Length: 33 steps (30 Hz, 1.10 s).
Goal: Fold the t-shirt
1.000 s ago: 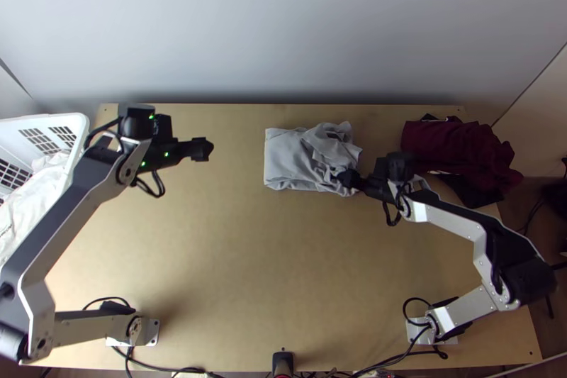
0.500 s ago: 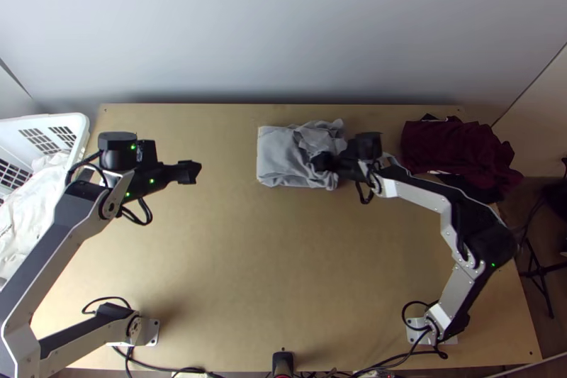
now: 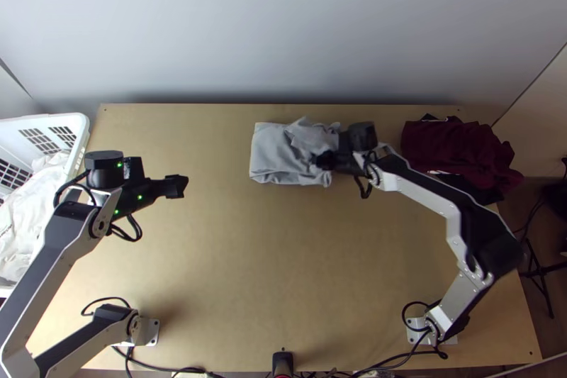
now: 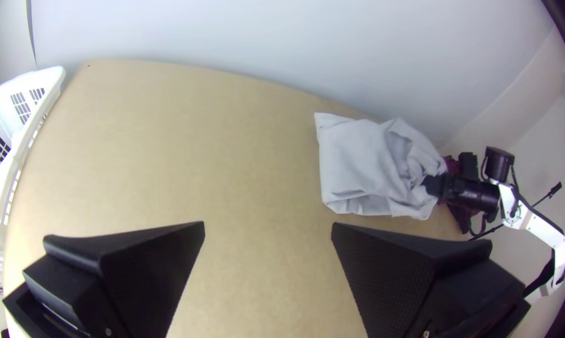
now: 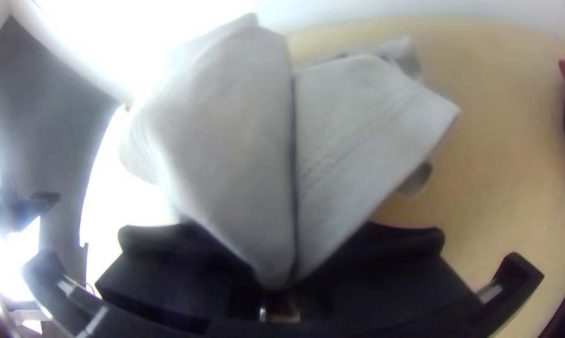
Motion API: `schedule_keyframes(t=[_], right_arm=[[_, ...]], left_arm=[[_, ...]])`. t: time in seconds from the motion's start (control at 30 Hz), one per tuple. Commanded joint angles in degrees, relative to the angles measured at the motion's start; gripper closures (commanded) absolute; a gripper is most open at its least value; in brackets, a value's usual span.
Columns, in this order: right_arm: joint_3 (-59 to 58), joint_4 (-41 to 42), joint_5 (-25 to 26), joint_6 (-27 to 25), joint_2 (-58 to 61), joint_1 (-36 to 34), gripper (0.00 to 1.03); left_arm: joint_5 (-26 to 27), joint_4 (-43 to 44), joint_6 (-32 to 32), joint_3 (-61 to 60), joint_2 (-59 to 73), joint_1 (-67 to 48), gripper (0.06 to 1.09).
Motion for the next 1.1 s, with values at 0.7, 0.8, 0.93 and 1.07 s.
schedule_keyframes(t=[0.7,0.8,0.93,1.07], right_arm=[[19.5,-3.8,6.0,-10.9,-12.8,-24.2,1.00],[23.9,-5.8,5.8,-12.1,-12.1,-27.5,1.00],[27.6,-8.1,4.3,-13.7,-11.9,-32.5,1.00],[26.1,-7.8,3.7,-16.1,-12.0,-37.9,1.00]], left_arm=[[0.1,0.5,-1.1,-8.6,-5.9,0.9,0.10],[0.1,0.5,-1.5,-8.8,-5.9,0.8,0.10],[0.0,0.5,-1.5,-9.6,-6.5,0.8,0.10],[0.1,0.5,-1.6,-10.9,-7.3,0.8,0.10]])
